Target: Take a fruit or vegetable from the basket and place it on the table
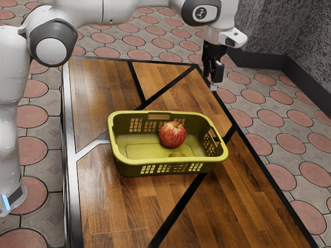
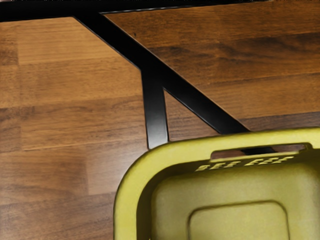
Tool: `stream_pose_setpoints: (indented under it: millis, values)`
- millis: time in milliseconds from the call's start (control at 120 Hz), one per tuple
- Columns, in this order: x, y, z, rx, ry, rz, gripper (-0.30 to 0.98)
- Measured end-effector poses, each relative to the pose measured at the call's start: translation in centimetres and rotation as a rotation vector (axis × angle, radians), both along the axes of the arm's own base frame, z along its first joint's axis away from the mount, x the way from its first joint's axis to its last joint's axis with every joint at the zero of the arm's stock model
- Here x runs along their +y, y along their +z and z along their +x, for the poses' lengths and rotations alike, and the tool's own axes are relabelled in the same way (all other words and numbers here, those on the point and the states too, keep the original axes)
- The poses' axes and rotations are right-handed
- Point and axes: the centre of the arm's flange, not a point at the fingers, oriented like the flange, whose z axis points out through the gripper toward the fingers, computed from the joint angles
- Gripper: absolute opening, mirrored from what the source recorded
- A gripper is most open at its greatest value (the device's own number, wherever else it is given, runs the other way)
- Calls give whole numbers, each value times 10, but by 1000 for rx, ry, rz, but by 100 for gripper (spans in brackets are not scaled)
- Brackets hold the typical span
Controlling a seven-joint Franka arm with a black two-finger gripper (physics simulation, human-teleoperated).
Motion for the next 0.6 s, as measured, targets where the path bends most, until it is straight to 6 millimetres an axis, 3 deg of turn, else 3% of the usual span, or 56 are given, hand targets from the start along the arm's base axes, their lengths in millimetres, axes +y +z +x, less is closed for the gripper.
stream_pose_setpoints:
  millis: [417,500,600]
  values:
    - [3,0,0,-6,-25,-31,69]
    - [-5,3,-4,5,-59,-40,69]
    - [-29,0,-16,58,-129,-46,69]
